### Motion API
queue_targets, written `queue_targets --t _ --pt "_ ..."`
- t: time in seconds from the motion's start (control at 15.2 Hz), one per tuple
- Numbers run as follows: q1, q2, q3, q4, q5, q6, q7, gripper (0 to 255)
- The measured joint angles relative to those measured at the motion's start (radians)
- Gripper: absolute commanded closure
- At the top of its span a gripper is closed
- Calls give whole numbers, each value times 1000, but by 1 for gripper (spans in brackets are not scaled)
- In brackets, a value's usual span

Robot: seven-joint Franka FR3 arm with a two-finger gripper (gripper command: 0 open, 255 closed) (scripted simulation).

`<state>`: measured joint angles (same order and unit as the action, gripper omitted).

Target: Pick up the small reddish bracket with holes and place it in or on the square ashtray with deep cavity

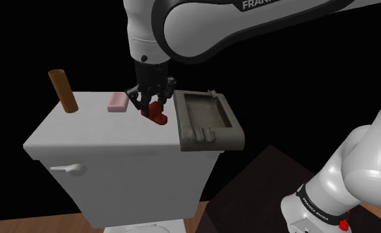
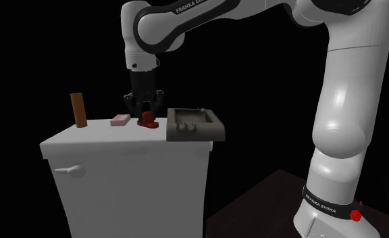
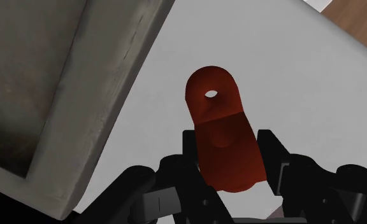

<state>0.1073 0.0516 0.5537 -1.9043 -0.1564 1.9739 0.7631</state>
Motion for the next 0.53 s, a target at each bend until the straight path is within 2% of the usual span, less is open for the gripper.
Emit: queue_targets --t 0.53 --pt "-2 -17 0 92 15 -104 -21 255"
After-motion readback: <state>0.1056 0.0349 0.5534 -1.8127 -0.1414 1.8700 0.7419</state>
